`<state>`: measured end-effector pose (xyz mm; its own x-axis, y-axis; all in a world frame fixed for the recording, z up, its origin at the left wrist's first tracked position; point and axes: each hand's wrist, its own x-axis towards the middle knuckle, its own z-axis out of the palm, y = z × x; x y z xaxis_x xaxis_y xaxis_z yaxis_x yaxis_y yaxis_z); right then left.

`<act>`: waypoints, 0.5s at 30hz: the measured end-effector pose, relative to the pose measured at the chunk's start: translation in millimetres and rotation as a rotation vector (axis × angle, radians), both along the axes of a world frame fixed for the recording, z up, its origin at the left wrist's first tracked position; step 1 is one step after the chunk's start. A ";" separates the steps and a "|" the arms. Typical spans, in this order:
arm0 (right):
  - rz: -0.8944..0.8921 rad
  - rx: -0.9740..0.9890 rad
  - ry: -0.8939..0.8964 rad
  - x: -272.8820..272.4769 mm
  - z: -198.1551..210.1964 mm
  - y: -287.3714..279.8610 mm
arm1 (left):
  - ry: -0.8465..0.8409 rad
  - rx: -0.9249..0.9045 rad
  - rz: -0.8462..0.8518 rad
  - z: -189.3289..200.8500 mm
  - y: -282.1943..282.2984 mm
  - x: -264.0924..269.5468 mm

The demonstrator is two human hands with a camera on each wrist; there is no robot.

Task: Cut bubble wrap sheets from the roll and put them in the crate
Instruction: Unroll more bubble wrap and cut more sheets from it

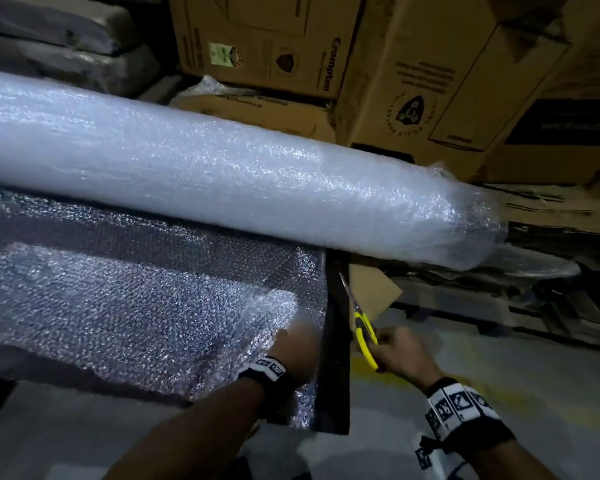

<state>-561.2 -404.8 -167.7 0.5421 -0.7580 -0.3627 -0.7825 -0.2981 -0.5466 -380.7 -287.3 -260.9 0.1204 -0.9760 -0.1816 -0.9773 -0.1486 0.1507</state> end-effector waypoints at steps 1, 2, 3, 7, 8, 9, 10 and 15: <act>0.033 0.019 -0.020 0.6 -1.7 -7.6 | 0.024 0.022 0.042 -0.3 -7.0 -2.6; 0.071 0.048 -0.049 0.4 -6.5 -17.2 | 0.042 0.043 0.086 -2.2 -13.9 -4.7; 0.107 0.097 -0.094 0.4 -11.1 -26.3 | 0.053 0.057 0.137 -4.1 -18.9 -7.1; 0.163 0.382 -0.235 10.4 -28.2 -65.0 | 0.032 0.041 0.335 -17.3 -27.5 -18.6; 0.173 0.437 -0.240 13.6 -30.9 -75.4 | 0.030 0.036 0.399 -18.8 -30.3 -21.4; 0.192 0.487 -0.235 16.3 -33.4 -86.4 | 0.024 0.035 0.464 -21.3 -34.6 -24.6; 0.181 0.552 -0.248 20.9 -35.9 -96.3 | 0.009 0.036 0.516 -22.2 -38.4 -24.8; 0.187 0.832 -0.220 25.4 -42.8 -137.7 | -0.002 0.056 0.670 -20.0 -61.8 -45.9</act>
